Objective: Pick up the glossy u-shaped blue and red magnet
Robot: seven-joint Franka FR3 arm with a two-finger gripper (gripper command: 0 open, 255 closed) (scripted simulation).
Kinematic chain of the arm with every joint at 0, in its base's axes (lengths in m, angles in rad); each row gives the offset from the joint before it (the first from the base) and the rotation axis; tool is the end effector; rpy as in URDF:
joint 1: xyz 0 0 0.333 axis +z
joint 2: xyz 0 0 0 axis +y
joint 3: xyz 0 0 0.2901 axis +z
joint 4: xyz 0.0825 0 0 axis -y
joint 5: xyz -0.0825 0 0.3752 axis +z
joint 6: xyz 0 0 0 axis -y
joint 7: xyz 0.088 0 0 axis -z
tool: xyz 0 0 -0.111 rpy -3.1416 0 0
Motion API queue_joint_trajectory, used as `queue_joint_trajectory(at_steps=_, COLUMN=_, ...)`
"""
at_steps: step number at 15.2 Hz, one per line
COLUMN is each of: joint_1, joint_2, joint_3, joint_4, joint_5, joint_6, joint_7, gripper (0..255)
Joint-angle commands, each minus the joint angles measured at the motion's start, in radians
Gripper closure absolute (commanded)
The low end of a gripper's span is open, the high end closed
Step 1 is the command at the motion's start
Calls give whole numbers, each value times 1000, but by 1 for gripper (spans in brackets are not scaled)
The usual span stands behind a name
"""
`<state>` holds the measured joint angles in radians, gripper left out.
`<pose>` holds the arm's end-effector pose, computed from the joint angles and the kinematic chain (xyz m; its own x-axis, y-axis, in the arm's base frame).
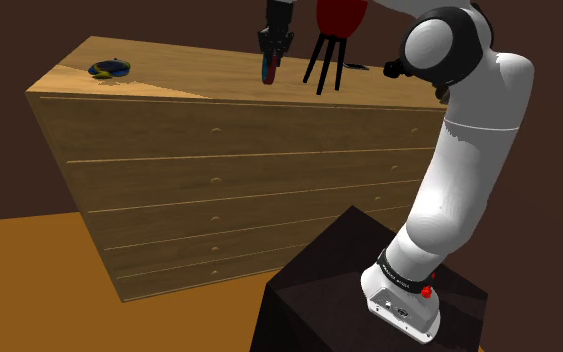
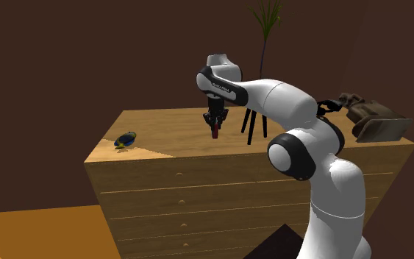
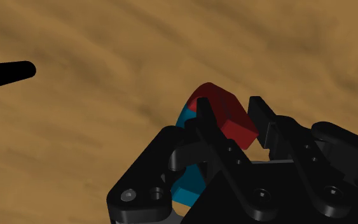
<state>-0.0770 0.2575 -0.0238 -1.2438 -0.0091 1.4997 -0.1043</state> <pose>0.6070 -0.0604 0.5898 1.0000 0.0036 -0.0031 0.0037 -0.9999 0.0149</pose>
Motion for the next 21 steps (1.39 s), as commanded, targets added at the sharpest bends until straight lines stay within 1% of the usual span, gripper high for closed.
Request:
queue_joint_trajectory(at_steps=1, joint_1=1, joint_2=0, joint_3=1, joint_4=-1, joint_5=1, joint_6=0, joint_7=0, gripper=255)
queue_joint_trajectory(at_steps=4, joint_1=1, joint_2=1, joint_3=1, joint_4=1, joint_5=1, joint_6=-1, joint_7=0, gripper=255)
queue_joint_trajectory(at_steps=10, joint_1=0, joint_2=50, joint_3=0, joint_4=159, joint_5=2, joint_6=-109, joint_7=-2, gripper=255)
queue_joint_trajectory(at_steps=13, joint_1=-1, joint_2=87, joint_3=0, joint_4=258, joint_5=2, joint_6=-172, joint_7=-3, gripper=255)
queue_joint_trajectory(at_steps=16, joint_1=-3, joint_2=139, joint_3=0, joint_4=384, joint_5=4, joint_6=-246, joint_7=-4, gripper=255)
queue_joint_trajectory(at_steps=18, joint_1=-4, joint_2=191, joint_3=0, joint_4=500, joint_5=5, joint_6=-310, joint_7=-5, gripper=255)
queue_joint_trajectory(at_steps=19, joint_1=-5, joint_2=230, joint_3=0, joint_4=582, joint_5=6, joint_6=-353, joint_7=-5, gripper=255)
queue_joint_trajectory(at_steps=21, joint_1=-5, joint_2=239, joint_3=0, joint_4=599, joint_5=6, joint_6=-361, joint_7=-5, gripper=255)
